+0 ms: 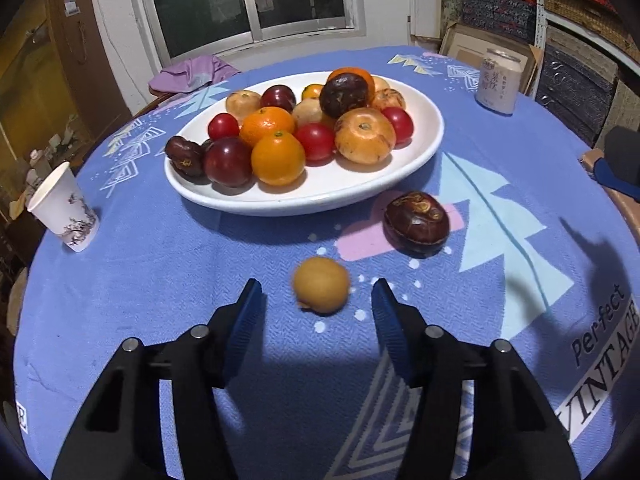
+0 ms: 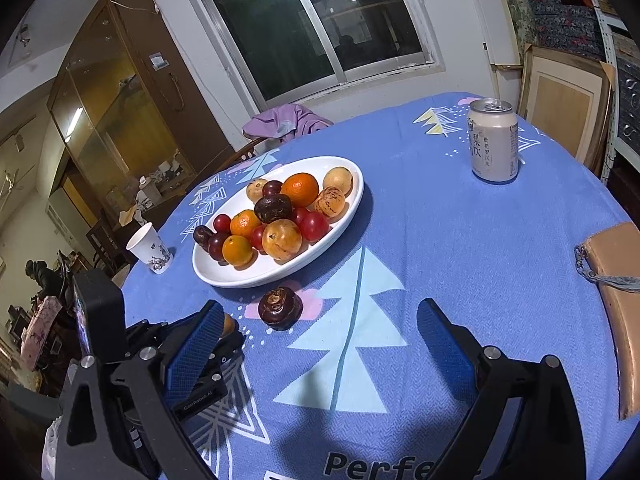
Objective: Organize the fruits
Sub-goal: 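Grasp a pale brown round fruit with the left tool while the right tool grasps a mangosteen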
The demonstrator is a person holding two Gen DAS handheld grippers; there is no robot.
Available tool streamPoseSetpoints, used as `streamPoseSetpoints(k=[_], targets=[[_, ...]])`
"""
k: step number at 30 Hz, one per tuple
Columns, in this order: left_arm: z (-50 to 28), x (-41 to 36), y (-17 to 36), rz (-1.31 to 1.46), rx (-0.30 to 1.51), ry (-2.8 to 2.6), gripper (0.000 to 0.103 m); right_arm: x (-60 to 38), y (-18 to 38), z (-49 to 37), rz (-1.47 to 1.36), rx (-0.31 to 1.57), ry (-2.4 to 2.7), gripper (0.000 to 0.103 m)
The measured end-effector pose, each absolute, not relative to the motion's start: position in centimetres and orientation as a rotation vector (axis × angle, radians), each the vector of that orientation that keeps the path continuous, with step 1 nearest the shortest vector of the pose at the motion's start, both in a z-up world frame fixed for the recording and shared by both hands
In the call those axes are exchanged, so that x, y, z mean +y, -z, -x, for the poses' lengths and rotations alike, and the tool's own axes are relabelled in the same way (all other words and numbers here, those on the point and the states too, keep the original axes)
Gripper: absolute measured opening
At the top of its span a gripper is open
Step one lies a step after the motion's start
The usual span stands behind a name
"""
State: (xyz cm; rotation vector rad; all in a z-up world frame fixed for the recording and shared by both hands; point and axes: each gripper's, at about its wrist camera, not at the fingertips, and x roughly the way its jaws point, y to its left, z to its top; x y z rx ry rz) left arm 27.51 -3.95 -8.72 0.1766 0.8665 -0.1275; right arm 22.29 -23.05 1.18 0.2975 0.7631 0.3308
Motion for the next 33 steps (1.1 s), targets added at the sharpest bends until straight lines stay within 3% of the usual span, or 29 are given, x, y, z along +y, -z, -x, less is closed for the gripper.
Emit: streamPoseSetpoints(k=[11, 19, 21, 33], targets=[[-28.4, -3.8, 8.8, -0.073, 0.881, 0.192, 0.056, -22.7, -1.0, -22.4, -0.278, 0.772, -0.333, 0.098], [-28.7, -2.9, 8.9, -0.017, 0.891, 0.183, 0.037, -22.3, -0.9, -22.4, -0.263, 0.784, -0.335, 0.098], [-28.8, -2.5, 8.9, -0.003, 0.889, 0.174, 0.026, -22.3, -0.8, -22.4, -0.259, 0.787, -0.338, 0.098], [-22.2, 3.3, 5.4, -0.013, 0.737, 0.053, 0.026, -20.4, -0.4, -22.1, -0.108, 0.78, -0.36, 0.098]])
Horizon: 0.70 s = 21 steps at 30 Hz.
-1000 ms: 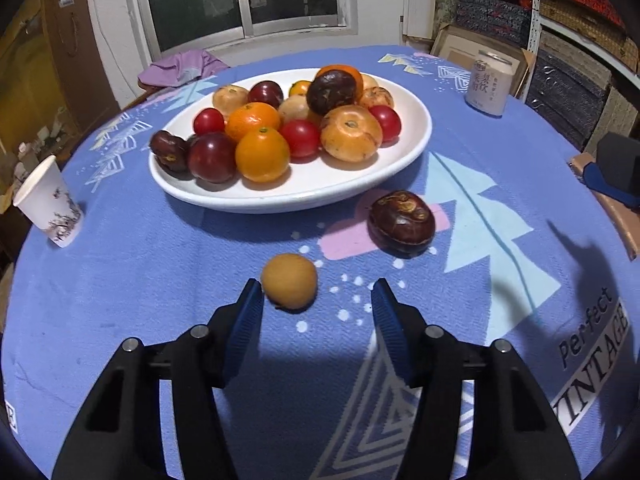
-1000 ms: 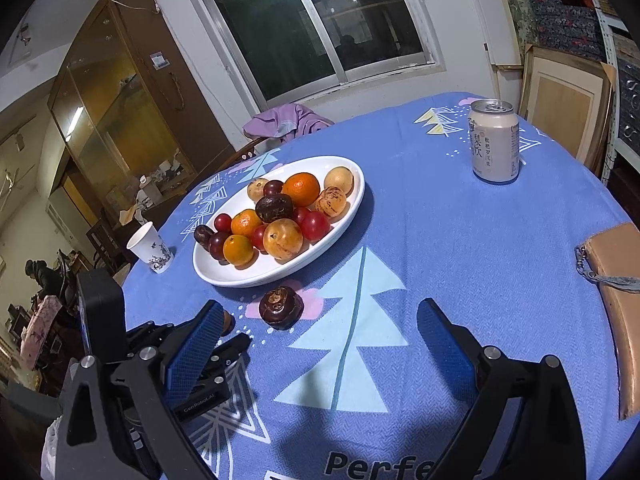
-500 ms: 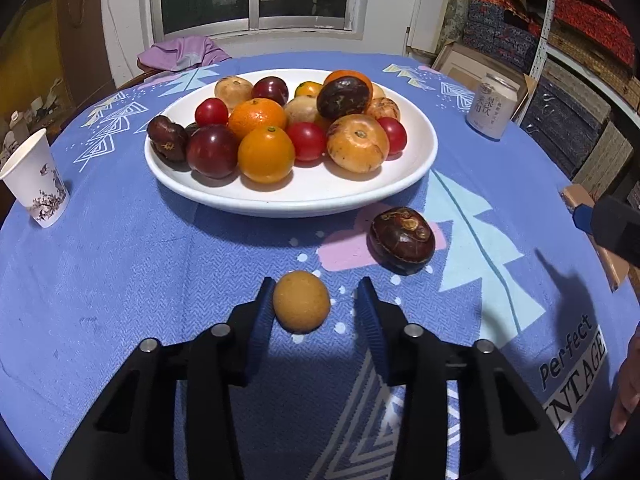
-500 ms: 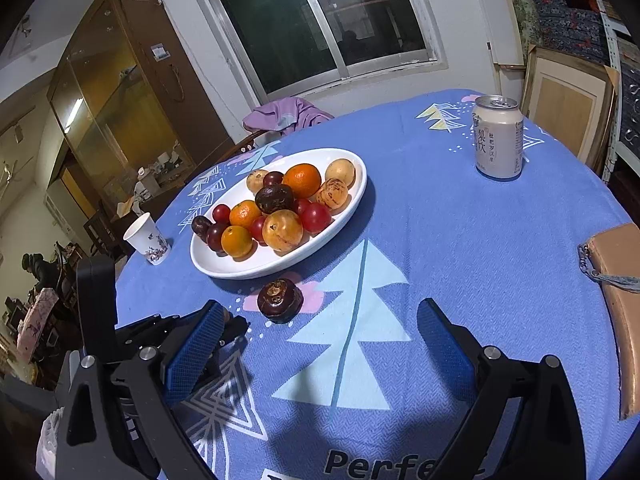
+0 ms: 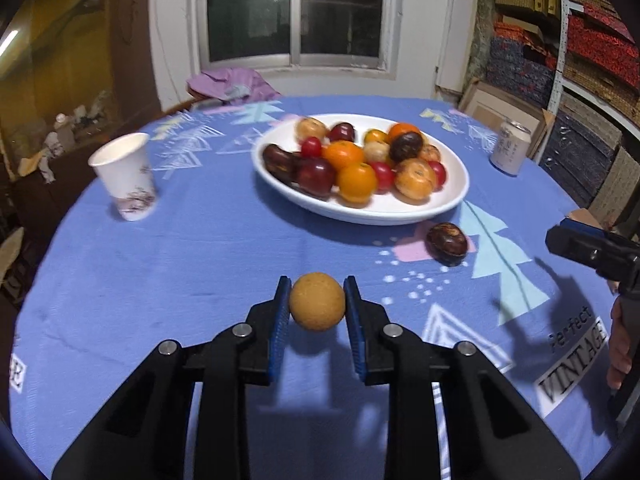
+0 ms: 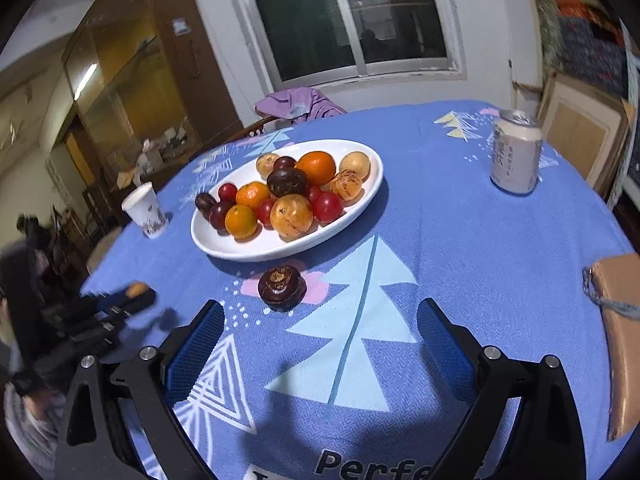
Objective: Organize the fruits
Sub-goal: 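Grasp a pale brown round fruit with the left tool while the right tool grasps a mangosteen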
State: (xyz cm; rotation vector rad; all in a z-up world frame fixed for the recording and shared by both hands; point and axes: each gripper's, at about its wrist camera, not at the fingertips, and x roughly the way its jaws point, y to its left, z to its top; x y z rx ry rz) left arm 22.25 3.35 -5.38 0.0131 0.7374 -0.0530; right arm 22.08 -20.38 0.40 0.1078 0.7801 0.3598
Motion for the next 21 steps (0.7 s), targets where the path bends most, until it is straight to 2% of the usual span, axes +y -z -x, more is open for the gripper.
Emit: streamPoseSetpoints(k=[9, 12, 18, 20, 21], targets=[[-22.0, 5.2, 5.2, 0.079, 0.752, 0.094, 0.026, -13.9, 1.7, -22.8, 0.189, 0.778, -0.313, 0.098], [-22.1, 5.0, 5.5, 0.093, 0.762, 0.103, 0.026, -12.5, 2.1, -24.5, 0.184, 0.817, -0.311, 0.09], [-22.2, 4.6, 5.6, 0.092, 0.772, 0.119, 0.026, -12.2, 2.8, -26.4, 0.132, 0.848, -0.292, 0.086], [-22.3, 4.5, 5.8, 0.089, 0.777, 0.12, 0.026, -12.6, 3.2, -27.0, 0.1, 0.874, -0.295, 0.077], [-22.3, 4.4, 5.8, 0.086, 0.78, 0.119, 0.026, -12.7, 3.3, -27.3, 0.08, 0.89, -0.297, 0.076]])
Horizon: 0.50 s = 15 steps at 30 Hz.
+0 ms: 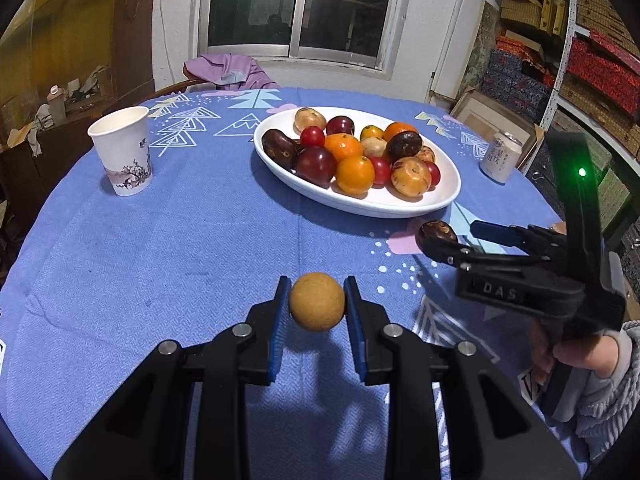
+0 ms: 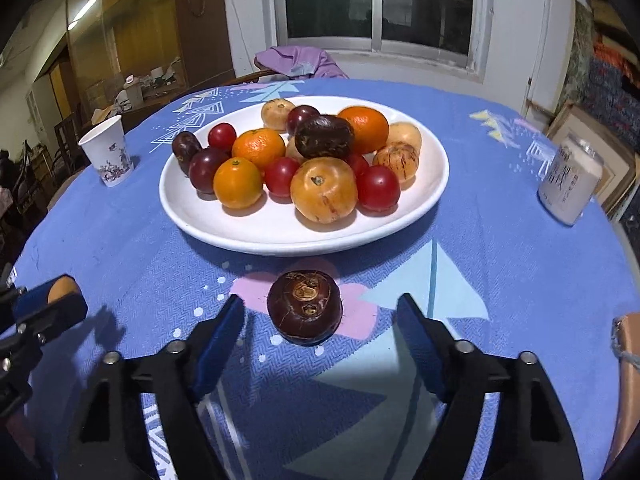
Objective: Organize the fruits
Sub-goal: 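Grasp a pale brown round fruit with the left tool while the right tool grasps a mangosteen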
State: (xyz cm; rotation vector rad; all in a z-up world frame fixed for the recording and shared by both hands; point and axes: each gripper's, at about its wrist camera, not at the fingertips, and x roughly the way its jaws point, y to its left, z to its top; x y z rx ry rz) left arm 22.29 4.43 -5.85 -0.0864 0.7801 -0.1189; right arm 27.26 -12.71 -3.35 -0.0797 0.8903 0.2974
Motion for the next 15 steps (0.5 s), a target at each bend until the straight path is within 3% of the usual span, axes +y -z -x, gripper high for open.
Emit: streamPoseSetpoints(k=[10, 15], targets=[[-22.8, 4.1, 6.6, 0.074, 0.806, 0.111, 0.026, -12.2, 4.2, -28.6, 0.051, 0.939, -0.307, 0.069], [-22.9, 3.8, 6.7, 0.057, 0.805, 0.098, 0.026, -12.2, 4.2, -28.4, 0.078, 0.933, -0.286, 0.056]])
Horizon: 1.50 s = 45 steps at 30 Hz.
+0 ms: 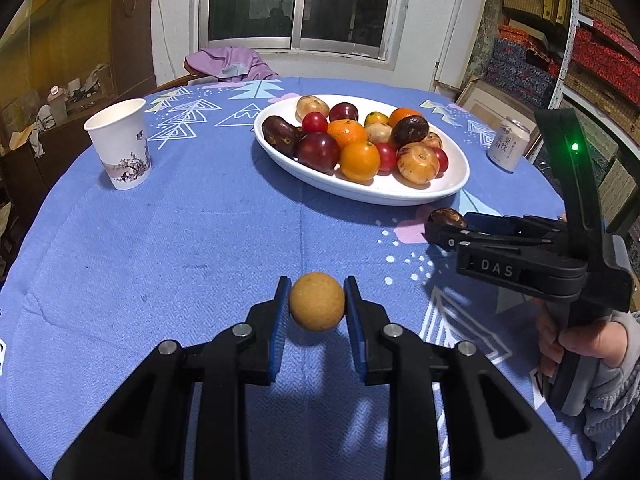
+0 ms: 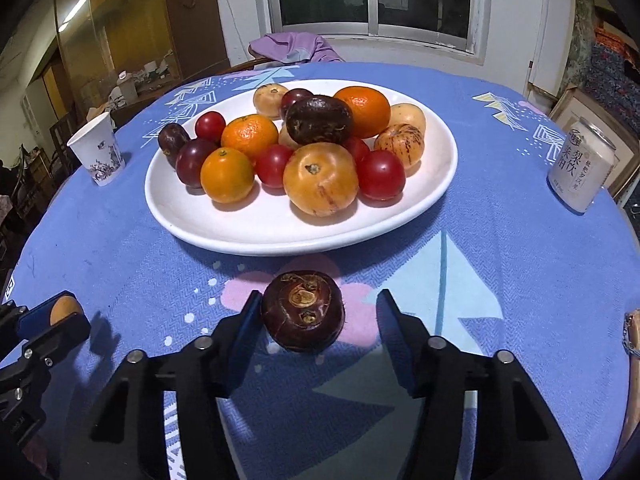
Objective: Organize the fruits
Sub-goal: 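Grasp a pale brown round fruit with the left tool while the right tool grasps a mangosteen, then carry both held fruits onto the white plate and open both tools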
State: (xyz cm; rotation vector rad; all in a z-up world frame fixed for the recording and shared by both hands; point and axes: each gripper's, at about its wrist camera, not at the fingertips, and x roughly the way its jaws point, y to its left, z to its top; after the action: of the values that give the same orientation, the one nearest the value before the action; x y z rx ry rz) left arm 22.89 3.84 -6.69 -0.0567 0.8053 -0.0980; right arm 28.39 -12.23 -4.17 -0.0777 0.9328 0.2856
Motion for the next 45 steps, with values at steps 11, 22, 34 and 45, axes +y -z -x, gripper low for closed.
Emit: streamPoseSetpoints(k=[11, 22, 34, 45], targets=[[-22.2, 3.4, 6.5, 0.011, 0.767, 0.065, 0.026, -13.1, 3.8, -25.5, 0.065, 0.923, -0.332, 0.041], [-19.2, 2.1, 4.8, -0.04, 0.68, 0.061, 0.026, -15.5, 0.9, -16.5, 0.008, 0.783, -0.414, 0.04], [-25.2, 1.8, -4.7, -0.017, 0.569, 0.068, 0.026, -18.8, -13.0, -21.0, -0.085, 0.493, -0.393, 0.04], [-38.9, 1.9, -1.4, 0.074, 0.709, 0.039, 0.026, -14.9, -6.4, -33.9, -0.068, 0.685, -0.372, 0.04]])
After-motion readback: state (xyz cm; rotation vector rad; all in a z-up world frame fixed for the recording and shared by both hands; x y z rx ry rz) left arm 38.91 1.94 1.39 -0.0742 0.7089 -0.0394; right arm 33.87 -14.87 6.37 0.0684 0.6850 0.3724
